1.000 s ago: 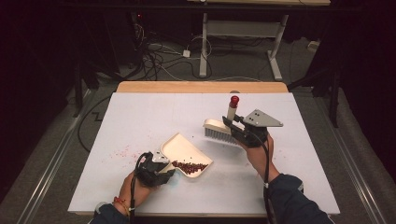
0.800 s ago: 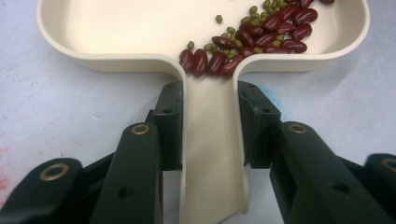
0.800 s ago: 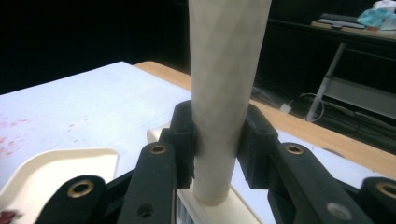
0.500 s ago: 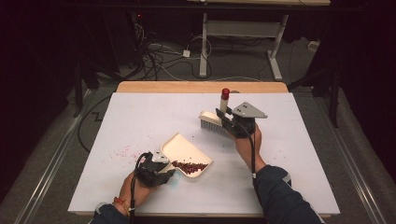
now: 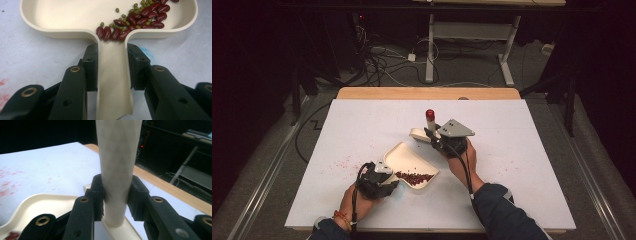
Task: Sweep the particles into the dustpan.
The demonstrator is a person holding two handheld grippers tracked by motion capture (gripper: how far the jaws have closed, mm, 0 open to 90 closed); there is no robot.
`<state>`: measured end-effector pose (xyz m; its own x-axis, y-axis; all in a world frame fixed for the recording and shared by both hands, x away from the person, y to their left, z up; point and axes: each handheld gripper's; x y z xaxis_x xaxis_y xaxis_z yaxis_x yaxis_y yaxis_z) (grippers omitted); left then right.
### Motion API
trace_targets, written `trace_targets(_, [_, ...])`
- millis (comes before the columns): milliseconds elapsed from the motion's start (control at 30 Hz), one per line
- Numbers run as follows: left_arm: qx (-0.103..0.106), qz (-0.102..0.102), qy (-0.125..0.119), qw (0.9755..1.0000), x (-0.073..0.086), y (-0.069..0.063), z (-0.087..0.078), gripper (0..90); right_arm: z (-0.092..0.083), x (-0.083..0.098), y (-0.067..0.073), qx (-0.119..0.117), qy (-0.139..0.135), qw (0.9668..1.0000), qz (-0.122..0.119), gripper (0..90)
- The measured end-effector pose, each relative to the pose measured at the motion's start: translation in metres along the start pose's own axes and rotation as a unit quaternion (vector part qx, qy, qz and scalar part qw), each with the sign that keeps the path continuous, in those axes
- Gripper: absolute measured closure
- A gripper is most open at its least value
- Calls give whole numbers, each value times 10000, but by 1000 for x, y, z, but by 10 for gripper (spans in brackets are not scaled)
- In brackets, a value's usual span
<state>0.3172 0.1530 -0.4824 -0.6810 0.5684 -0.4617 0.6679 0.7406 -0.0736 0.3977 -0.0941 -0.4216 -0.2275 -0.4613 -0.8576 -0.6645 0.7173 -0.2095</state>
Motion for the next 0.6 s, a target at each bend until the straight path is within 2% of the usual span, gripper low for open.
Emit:
trace_targets(200, [-65, -133, -16, 9999, 2, 3, -1, 635, -10, 0, 18, -227, 102, 9996, -134, 699])
trace_targets(300, [-101, -155, 11, 9998, 2, 7, -2, 634, -16, 0, 23, -478, 84, 9988, -33, 699])
trace_targets(333, [-115, -177, 0, 9998, 2, 8, -1, 634, -18, -1, 27, -528, 92, 9985, -89, 700])
trace_targets(367, [-117, -191, -14, 9997, 3, 9, -1, 635, -20, -2, 28, -559, 64, 9984, -97, 701])
trace_targets(500, [-154, -222, -12, 9996, 3, 9, -2, 634, -28, -7, 35, -932, -76, 9956, 34, 705])
trace_targets(600, [-163, -232, -20, 9996, 4, 10, -2, 634, -35, -12, 36, -1000, -174, 9948, 10, 705])
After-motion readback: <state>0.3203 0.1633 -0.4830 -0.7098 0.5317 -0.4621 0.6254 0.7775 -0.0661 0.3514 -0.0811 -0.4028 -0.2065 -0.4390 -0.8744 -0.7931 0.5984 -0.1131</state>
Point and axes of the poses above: each handheld gripper's, and its own axes: z roughly forward along the jaws, x roughly out of its underside, y roughly to its left, and after that the axes turned 8 degrees about y, right-handed
